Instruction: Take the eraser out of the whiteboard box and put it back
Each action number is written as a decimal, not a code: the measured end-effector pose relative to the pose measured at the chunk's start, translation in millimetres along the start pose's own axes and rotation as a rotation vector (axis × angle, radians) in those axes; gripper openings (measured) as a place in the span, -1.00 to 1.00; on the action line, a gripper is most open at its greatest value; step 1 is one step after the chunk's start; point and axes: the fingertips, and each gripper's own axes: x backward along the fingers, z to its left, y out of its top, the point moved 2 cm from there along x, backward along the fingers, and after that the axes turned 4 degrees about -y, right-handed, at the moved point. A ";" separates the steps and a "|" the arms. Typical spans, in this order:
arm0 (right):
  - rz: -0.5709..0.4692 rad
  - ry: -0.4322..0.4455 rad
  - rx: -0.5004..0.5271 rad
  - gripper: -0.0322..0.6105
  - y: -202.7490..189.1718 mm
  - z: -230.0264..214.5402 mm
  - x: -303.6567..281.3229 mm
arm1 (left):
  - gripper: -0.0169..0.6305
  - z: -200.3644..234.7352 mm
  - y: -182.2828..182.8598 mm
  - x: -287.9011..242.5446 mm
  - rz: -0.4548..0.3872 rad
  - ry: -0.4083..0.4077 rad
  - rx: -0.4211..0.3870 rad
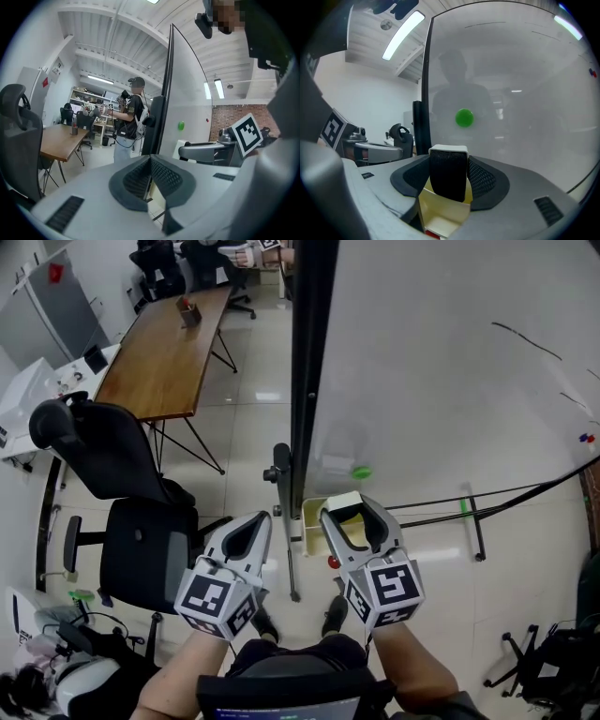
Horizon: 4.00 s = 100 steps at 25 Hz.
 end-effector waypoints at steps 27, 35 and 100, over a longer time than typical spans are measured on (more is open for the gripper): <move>0.509 -0.008 -0.062 -0.08 -52.9 1.8 -16.9 | -0.85 -2.6 1.7 3.5 0.014 -0.015 -0.019; 0.689 0.014 -0.108 -0.08 -58.6 5.8 -21.9 | -0.85 -12.3 5.2 4.3 -0.007 -0.018 -0.020; -0.235 0.244 0.182 -0.87 135.2 -51.6 144.8 | -0.87 -103.4 98.4 38.4 -0.247 0.050 0.007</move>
